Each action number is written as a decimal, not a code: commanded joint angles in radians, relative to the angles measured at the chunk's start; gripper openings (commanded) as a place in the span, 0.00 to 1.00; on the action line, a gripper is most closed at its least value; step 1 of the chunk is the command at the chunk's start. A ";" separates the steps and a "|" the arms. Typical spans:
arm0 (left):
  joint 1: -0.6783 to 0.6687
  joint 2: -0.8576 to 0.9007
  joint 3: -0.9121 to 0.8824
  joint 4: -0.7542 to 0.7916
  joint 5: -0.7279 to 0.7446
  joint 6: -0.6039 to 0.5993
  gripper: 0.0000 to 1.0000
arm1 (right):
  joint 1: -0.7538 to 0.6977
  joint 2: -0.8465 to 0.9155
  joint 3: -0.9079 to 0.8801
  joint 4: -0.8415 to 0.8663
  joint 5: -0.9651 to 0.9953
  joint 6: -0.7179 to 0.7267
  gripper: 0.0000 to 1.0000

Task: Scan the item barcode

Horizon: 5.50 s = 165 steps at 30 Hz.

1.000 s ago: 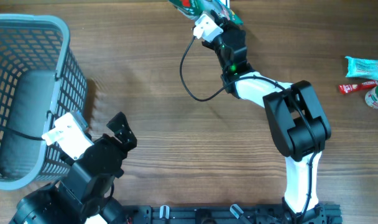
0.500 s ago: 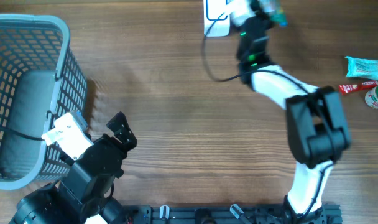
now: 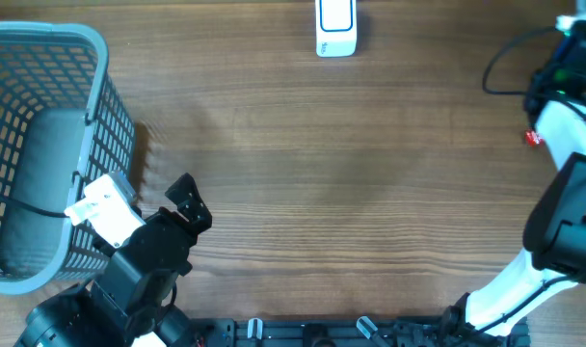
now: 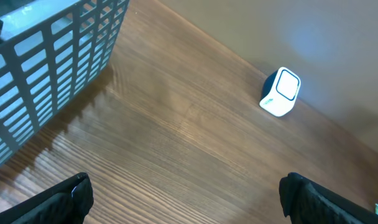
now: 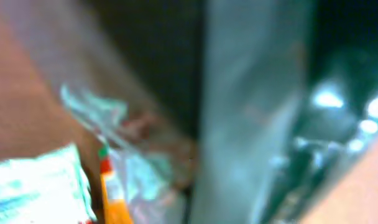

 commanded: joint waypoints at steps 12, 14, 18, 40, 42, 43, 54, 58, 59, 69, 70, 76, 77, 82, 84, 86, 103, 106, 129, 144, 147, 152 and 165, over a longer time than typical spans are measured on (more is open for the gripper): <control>-0.005 0.005 0.000 0.000 -0.024 -0.013 1.00 | -0.225 -0.011 0.007 -0.295 -0.140 0.383 0.24; -0.005 0.005 0.000 0.000 -0.024 -0.013 1.00 | -0.228 -0.011 0.007 -0.300 -0.125 0.417 0.32; -0.005 0.005 0.000 0.000 -0.024 -0.013 1.00 | -0.216 -0.042 0.007 -0.314 -0.091 0.541 0.51; -0.005 0.005 0.000 0.000 -0.024 -0.013 1.00 | 0.204 -0.880 0.007 -0.706 -1.084 1.089 1.00; -0.005 0.005 0.000 0.000 -0.024 -0.013 1.00 | 0.204 -0.969 0.007 -0.748 -1.168 1.197 1.00; -0.005 0.005 0.000 0.000 -0.024 -0.013 1.00 | 0.204 -0.999 0.006 -0.770 -1.167 1.242 1.00; -0.005 0.005 0.000 0.000 -0.024 -0.013 1.00 | 0.204 -1.065 0.006 -1.049 -1.085 1.346 1.00; -0.005 0.005 0.000 0.000 -0.024 -0.013 1.00 | 0.204 -1.078 -0.013 -1.056 -1.033 1.347 1.00; -0.005 0.005 0.000 0.000 -0.024 -0.013 1.00 | 0.204 -1.096 -0.023 -1.052 -1.012 1.346 1.00; -0.005 0.005 0.000 0.000 -0.024 -0.013 1.00 | 0.204 -1.451 -0.294 -0.856 -0.911 1.345 0.99; -0.005 0.005 0.000 0.000 -0.024 -0.013 1.00 | 0.204 -1.476 -0.318 -0.833 -0.911 1.345 1.00; -0.005 0.005 0.000 0.000 -0.024 -0.013 1.00 | 0.230 -1.692 -0.572 -0.604 -0.899 1.346 1.00; -0.005 0.005 0.000 0.000 -0.024 -0.013 1.00 | 0.241 -1.713 -0.600 -0.581 -0.895 1.346 1.00; -0.005 0.005 0.000 0.000 -0.024 -0.013 1.00 | 0.319 -1.821 -0.774 -0.449 -0.840 1.352 1.00; -0.005 0.005 0.000 0.000 -0.024 -0.013 1.00 | 0.334 -1.856 -0.840 -0.402 -0.793 1.411 1.00; -0.005 0.005 0.000 0.000 -0.024 -0.013 1.00 | 0.335 -1.900 -0.917 -0.364 -0.723 1.590 1.00; -0.005 0.005 0.000 0.000 -0.024 -0.013 1.00 | 0.411 -1.957 -1.304 0.024 -0.703 1.525 1.00; -0.005 0.005 0.000 0.000 -0.024 -0.013 1.00 | 0.412 -1.957 -1.320 -0.009 -0.708 1.492 1.00; -0.005 0.005 0.000 0.000 -0.024 -0.013 1.00 | 0.423 -1.957 -1.320 -0.231 -0.801 1.058 1.00; -0.005 0.005 0.000 0.000 -0.024 -0.013 1.00 | 0.422 -1.955 -1.320 -0.230 -0.801 1.057 1.00; -0.005 0.005 0.000 0.000 -0.024 -0.013 1.00 | 0.422 -1.955 -1.320 -0.230 -0.801 1.057 1.00; -0.005 0.005 0.000 0.000 -0.024 -0.013 1.00 | 0.422 -1.955 -1.320 -0.230 -0.800 1.057 1.00; -0.005 0.005 0.000 0.000 -0.024 -0.013 1.00 | 0.422 -1.955 -1.320 -0.230 -0.801 1.057 1.00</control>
